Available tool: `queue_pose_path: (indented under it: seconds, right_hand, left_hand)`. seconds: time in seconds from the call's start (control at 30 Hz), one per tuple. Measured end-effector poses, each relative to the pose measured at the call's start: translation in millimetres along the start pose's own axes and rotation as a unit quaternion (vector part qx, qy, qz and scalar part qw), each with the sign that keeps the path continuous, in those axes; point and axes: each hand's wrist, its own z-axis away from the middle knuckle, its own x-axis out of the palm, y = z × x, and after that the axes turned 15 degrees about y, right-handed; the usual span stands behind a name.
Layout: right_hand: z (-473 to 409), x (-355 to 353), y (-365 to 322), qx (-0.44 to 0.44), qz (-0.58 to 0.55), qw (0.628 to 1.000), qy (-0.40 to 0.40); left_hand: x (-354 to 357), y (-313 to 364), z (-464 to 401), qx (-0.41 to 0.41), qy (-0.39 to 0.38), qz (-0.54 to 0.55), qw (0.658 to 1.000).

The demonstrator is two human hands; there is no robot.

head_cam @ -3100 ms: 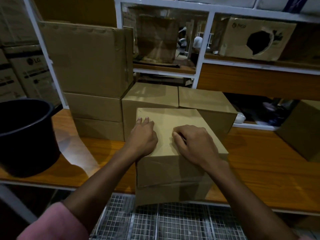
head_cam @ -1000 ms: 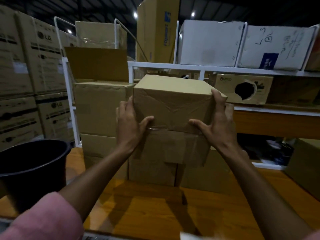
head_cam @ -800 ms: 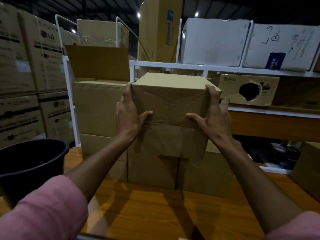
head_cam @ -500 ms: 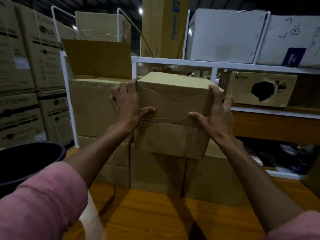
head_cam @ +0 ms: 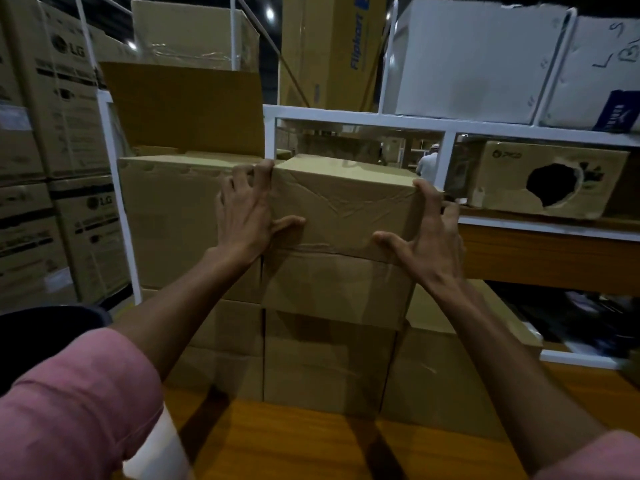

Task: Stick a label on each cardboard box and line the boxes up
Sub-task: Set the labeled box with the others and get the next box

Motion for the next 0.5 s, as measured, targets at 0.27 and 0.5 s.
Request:
queue_pose_path:
  seconds: [0.27, 0.5]
  right_hand:
    - [-6, 17, -4, -0.003, 0.023, 1.000, -0.009]
    - [-14, 27, -1, 0.011, 0.017, 1.000, -0.012]
  left_hand:
    - [14, -25, -4, 0.050, 0.020, -0.016, 0.998]
    - [19, -31, -8, 0.083, 0.050, -0.015, 0.995]
